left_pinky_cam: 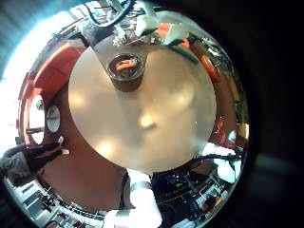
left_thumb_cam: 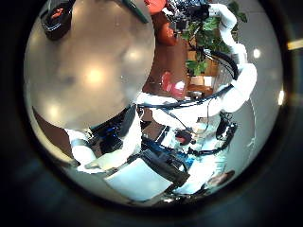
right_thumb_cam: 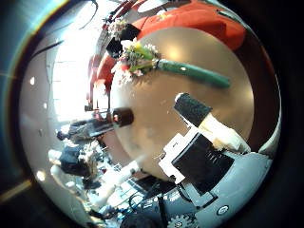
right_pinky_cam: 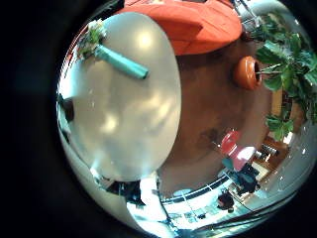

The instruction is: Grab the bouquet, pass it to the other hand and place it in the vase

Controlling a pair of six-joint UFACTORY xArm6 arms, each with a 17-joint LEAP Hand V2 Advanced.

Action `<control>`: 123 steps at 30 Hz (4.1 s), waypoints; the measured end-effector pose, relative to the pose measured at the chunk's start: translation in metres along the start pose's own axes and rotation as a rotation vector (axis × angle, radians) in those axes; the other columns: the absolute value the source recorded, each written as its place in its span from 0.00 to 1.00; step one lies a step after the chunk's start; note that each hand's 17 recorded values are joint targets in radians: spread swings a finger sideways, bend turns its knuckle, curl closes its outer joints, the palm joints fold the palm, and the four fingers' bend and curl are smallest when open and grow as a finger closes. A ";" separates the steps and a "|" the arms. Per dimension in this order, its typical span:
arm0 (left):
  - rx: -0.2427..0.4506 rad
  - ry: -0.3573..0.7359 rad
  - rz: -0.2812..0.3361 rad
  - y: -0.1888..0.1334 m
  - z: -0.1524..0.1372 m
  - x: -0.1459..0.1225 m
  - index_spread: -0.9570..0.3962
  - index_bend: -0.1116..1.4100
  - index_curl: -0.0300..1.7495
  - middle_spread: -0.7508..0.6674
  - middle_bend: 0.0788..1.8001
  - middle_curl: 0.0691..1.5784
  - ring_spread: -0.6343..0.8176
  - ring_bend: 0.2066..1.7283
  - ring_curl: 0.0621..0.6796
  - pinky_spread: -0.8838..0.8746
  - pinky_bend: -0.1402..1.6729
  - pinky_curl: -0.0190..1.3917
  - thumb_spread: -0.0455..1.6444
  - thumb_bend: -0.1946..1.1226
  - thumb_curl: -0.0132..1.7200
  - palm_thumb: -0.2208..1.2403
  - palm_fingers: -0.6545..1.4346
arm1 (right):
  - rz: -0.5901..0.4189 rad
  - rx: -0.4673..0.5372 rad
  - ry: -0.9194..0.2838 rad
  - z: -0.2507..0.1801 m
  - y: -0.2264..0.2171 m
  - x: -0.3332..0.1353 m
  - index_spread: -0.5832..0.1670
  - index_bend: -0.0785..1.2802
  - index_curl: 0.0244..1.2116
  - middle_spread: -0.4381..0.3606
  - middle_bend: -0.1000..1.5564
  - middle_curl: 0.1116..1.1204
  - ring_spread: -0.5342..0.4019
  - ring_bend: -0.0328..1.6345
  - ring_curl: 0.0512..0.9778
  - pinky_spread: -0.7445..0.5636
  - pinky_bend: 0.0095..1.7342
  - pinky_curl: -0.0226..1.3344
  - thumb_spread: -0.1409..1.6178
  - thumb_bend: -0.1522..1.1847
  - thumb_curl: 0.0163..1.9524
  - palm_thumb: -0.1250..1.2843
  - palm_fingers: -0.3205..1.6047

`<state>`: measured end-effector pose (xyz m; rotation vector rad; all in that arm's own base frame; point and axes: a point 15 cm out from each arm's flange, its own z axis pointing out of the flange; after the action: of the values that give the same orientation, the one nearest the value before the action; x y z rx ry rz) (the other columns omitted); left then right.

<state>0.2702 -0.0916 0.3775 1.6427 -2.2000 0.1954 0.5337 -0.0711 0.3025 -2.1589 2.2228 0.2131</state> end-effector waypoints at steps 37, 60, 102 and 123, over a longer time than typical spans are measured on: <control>-0.029 0.016 -0.024 -0.001 0.006 0.003 0.85 0.19 0.22 0.86 0.07 0.18 0.85 0.18 0.22 0.81 0.18 0.21 0.63 0.13 0.20 0.41 0.35 | -0.046 -0.141 0.137 0.130 -0.036 0.004 0.36 0.23 0.31 0.53 0.25 0.27 0.53 0.31 0.16 0.79 0.10 0.15 0.69 0.10 0.21 0.42 0.53; 0.008 0.025 -0.004 -0.002 -0.009 0.010 0.85 0.19 0.22 0.85 0.07 0.18 0.85 0.17 0.23 0.81 0.18 0.21 0.63 0.13 0.20 0.42 0.35 | -0.097 -0.201 0.141 0.121 -0.017 -0.029 0.32 0.70 0.59 0.32 0.70 0.57 0.34 0.75 0.48 0.30 0.62 0.33 0.56 0.13 0.30 0.75 0.90; 0.066 0.112 0.030 0.007 -0.048 0.047 0.84 0.19 0.22 0.83 0.07 0.18 0.84 0.17 0.24 0.81 0.18 0.21 0.65 0.13 0.20 0.42 0.37 | 0.038 0.343 -0.403 -0.116 0.050 0.004 0.41 0.68 0.64 0.37 0.76 0.58 0.36 0.78 0.57 0.31 0.67 0.51 0.61 0.08 0.43 0.61 0.54; 0.066 0.109 0.011 0.014 -0.046 0.030 0.84 0.19 0.22 0.83 0.07 0.18 0.84 0.17 0.24 0.80 0.18 0.20 0.65 0.13 0.20 0.42 0.37 | 0.054 -0.024 -0.090 0.067 -0.031 -0.023 0.47 0.33 0.35 0.63 0.37 0.28 0.69 0.37 0.25 0.78 0.24 0.26 0.72 0.10 0.23 0.36 0.23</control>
<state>0.2600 -0.0983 0.4326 1.6145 -2.1424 0.3557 0.5605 -0.0412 0.2370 -2.0583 2.2425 0.3340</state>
